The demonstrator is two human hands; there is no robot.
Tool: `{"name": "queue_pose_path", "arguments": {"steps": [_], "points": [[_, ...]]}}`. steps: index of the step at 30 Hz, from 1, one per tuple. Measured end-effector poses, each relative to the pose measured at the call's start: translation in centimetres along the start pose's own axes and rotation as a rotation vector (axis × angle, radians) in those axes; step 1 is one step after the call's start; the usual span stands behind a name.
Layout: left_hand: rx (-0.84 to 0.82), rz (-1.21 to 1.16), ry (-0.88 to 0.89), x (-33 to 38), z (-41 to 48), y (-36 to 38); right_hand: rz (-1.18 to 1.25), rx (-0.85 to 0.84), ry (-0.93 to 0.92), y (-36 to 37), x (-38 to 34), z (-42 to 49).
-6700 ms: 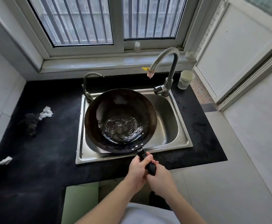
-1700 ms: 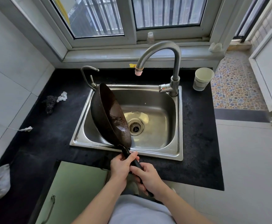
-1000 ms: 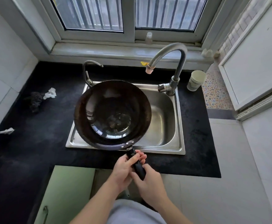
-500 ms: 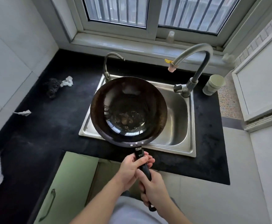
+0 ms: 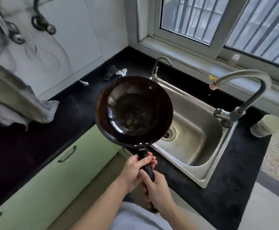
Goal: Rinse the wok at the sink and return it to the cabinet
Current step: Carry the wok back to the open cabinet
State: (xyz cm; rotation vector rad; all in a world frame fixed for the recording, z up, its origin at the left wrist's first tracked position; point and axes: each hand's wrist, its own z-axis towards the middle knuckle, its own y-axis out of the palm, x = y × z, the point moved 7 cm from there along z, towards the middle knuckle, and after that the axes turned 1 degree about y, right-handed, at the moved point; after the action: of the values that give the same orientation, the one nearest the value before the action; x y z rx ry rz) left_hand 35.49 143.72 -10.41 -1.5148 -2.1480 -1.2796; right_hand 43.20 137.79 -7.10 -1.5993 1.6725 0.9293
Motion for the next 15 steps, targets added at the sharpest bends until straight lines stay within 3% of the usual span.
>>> {"name": "queue_pose_path", "arguments": {"steps": [15], "points": [[0.440, -0.338, 0.367, -2.1, -14.5, -11.0, -0.361, -0.605, -0.070, 10.3, 5.6, -4.8]]}}
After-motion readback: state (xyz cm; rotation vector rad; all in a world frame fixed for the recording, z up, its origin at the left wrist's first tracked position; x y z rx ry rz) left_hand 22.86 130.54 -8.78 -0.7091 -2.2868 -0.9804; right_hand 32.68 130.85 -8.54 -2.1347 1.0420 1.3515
